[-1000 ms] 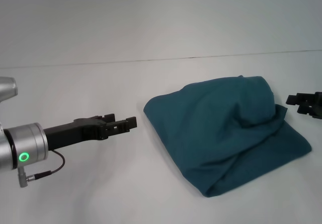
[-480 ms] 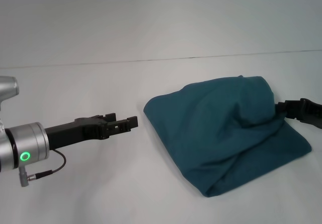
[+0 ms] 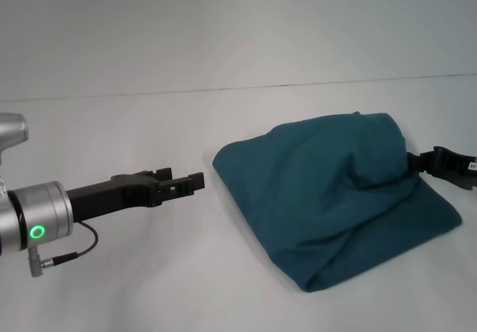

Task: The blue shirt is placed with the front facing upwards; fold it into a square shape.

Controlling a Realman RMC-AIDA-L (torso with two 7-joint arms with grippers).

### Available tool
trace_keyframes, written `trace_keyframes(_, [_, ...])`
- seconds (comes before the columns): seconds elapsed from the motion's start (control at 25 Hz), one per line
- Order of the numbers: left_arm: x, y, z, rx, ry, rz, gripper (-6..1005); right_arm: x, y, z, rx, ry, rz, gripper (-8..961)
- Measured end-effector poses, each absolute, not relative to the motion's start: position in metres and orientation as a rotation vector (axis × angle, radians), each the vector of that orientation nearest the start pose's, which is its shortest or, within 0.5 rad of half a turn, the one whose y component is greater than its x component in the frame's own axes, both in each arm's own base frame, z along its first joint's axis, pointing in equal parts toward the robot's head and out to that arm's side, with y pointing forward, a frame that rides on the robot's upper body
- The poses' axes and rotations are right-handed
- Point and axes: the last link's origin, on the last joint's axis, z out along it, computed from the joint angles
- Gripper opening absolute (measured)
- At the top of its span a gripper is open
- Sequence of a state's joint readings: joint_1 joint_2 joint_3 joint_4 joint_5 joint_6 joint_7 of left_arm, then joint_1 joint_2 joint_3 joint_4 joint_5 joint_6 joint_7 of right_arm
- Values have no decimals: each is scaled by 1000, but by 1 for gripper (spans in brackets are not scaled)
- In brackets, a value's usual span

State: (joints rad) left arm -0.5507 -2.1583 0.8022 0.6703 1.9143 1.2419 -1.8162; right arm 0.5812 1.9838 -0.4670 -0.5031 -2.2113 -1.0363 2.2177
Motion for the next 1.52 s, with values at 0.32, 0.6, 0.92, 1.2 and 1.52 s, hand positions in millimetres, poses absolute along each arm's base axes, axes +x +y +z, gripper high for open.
trace_keyframes(0.32, [-248, 361, -34, -2430, -1208, -741, 887, 353, 375, 42, -1779, 1742, 613, 30])
trace_keyframes(0.6, [-248, 361, -34, -2429, -1208, -741, 887, 347, 361, 52, -1850, 1735, 751, 30])
trace_keyframes(0.92, [-248, 362, -33, -2426, -1205, -746, 888, 337, 332, 78, -1943, 1684, 960, 30])
trace_keyframes(1.2, [-248, 363, -31, -2420, -1208, -751, 888, 333, 304, 100, -1964, 1670, 1109, 31])
trace_keyframes(1.52, [-249, 362, -31, -2420, -1212, -748, 887, 348, 286, 113, -1898, 1688, 1106, 31])
